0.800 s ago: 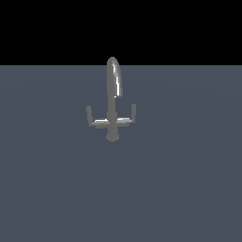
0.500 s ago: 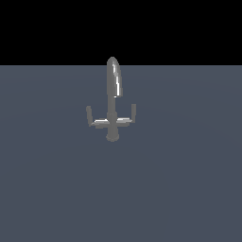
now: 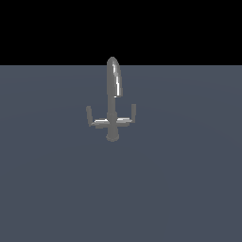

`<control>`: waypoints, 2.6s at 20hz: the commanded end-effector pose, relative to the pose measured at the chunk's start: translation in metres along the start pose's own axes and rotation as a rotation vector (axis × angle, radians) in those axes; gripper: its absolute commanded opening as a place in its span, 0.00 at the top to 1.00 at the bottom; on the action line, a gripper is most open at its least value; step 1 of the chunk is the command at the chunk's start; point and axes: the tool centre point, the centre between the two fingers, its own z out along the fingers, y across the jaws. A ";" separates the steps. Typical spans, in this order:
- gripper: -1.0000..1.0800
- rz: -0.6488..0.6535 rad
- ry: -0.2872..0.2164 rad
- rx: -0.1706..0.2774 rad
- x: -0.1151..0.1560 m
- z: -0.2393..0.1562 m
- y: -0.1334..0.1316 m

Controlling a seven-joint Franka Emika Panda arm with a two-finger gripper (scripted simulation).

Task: Turn on the faucet by rotating a designated handle.

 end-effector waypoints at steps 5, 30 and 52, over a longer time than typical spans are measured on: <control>1.00 -0.040 0.019 -0.033 0.001 -0.008 0.000; 1.00 -0.515 0.055 -0.497 0.008 -0.093 -0.026; 1.00 -0.973 -0.295 -0.934 0.039 -0.130 -0.092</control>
